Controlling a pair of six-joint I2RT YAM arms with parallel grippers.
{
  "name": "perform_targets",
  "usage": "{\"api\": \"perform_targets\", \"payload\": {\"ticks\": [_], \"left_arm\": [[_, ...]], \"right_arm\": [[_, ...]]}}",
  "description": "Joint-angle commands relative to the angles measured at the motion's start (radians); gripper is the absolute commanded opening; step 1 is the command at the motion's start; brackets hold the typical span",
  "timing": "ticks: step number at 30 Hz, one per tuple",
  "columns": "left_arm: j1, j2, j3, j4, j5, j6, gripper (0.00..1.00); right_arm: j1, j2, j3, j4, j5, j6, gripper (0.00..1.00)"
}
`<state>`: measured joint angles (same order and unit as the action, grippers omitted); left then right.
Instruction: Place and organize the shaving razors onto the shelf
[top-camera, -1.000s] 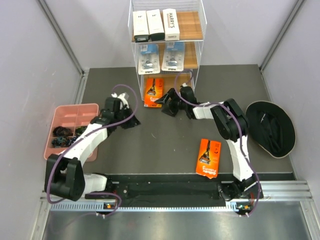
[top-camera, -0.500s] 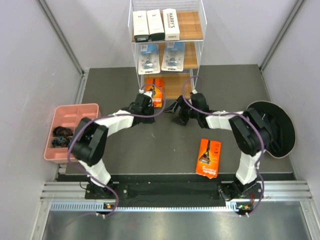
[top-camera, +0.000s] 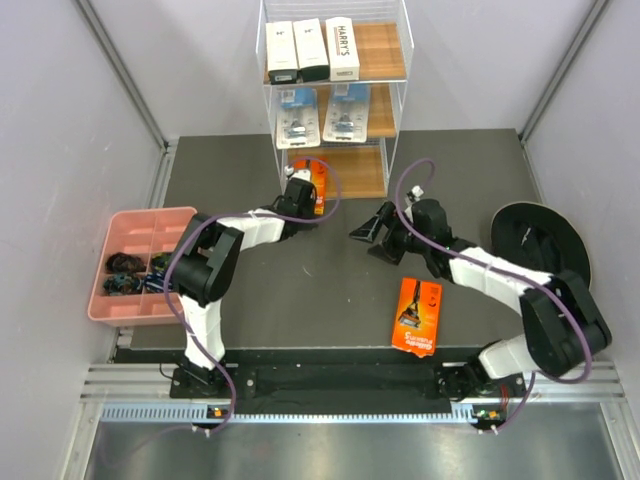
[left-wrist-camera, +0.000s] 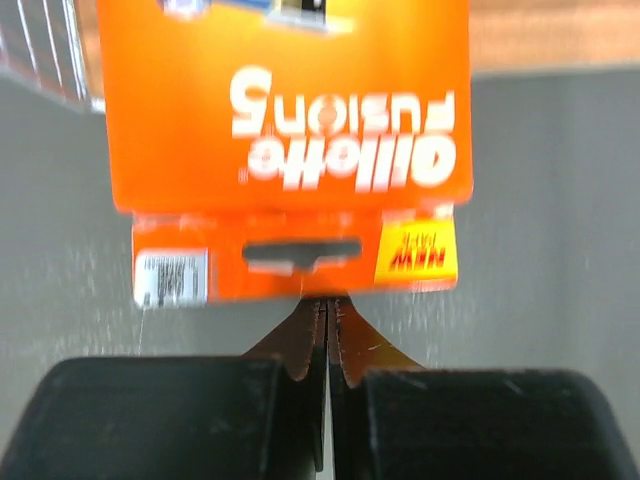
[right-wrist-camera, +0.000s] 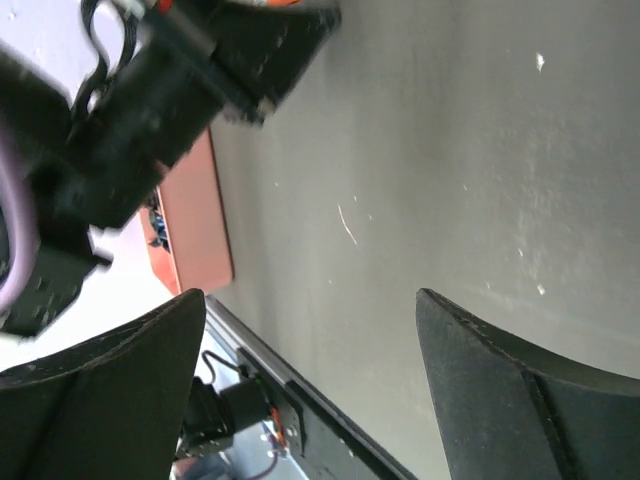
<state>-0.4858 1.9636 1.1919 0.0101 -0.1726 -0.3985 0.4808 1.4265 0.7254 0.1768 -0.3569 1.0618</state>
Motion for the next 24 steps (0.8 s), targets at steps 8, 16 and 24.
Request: {"api": "perform_targets", "payload": {"ticks": [8,16,24], "left_arm": [[-0.004,0.144,0.159,0.057,-0.051,-0.033,0.0],[-0.004,0.139,0.18,0.036,-0.024,-0.031,0.0],[-0.048,-0.008,0.011,0.067,0.053,-0.068,0.0]], "right_arm": [[-0.011,-0.271,-0.052,-0.241,0.104,-0.114,0.89],[-0.01,-0.342,-0.077,-0.296,0.113,-0.123,0.89],[-0.01,-0.402,-0.038,-0.416,0.151,-0.158,0.9]]}}
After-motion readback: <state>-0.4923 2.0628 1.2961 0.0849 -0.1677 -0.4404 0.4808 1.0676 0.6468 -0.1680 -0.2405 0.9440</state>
